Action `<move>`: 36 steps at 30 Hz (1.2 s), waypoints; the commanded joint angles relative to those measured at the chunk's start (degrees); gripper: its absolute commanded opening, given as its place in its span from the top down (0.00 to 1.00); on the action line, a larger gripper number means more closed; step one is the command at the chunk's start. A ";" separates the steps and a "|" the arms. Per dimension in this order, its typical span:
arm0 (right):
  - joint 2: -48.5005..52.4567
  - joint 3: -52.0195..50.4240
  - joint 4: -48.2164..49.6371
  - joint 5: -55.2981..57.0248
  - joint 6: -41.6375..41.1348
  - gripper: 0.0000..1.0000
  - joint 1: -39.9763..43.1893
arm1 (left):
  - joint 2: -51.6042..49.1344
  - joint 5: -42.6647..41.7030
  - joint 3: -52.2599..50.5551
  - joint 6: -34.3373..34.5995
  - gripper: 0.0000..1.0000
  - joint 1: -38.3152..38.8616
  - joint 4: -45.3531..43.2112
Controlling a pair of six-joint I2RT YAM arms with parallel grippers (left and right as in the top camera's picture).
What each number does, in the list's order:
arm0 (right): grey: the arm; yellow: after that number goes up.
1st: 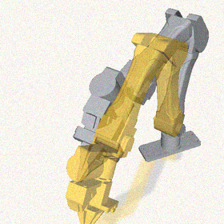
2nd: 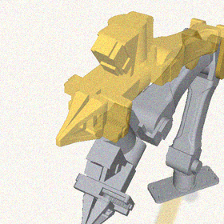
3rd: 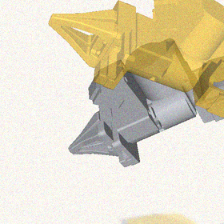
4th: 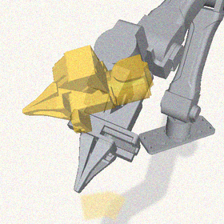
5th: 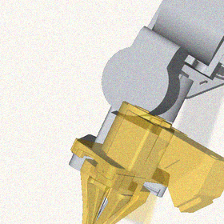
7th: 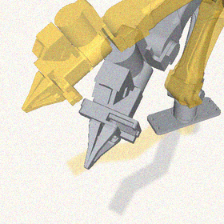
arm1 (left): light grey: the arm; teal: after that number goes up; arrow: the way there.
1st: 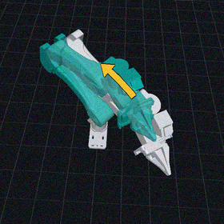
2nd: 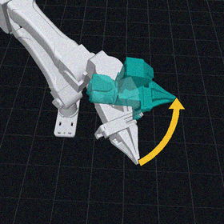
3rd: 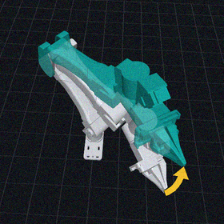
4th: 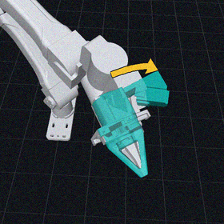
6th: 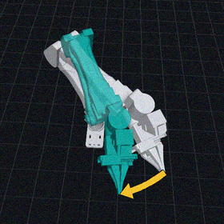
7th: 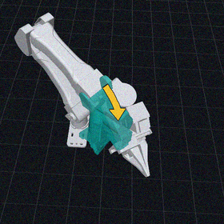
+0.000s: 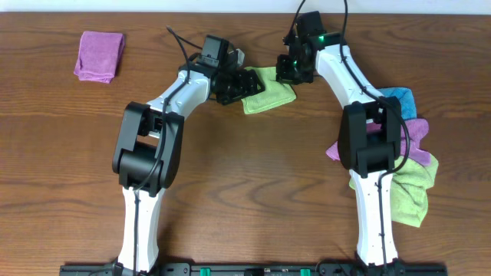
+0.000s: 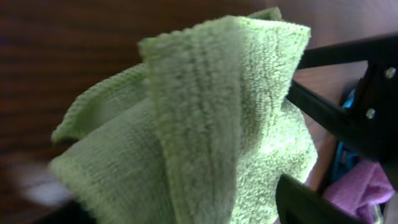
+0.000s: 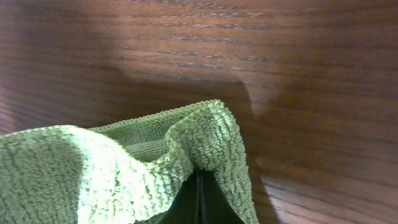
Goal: Fold the cloth
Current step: 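Carry the folded green cloth with the left gripper onto the pink cloth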
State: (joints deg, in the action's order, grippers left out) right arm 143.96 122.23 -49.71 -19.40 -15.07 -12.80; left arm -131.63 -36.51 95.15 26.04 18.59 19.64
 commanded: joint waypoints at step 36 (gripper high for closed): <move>-9.51 17.62 -18.99 -2.05 4.00 0.98 5.22 | 4.35 -8.76 8.15 32.76 0.94 -44.44 -26.05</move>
State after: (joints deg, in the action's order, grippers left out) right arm 134.76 139.44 -68.18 -21.06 -11.88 -6.11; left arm -123.90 -42.52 104.92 51.88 -25.82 -3.53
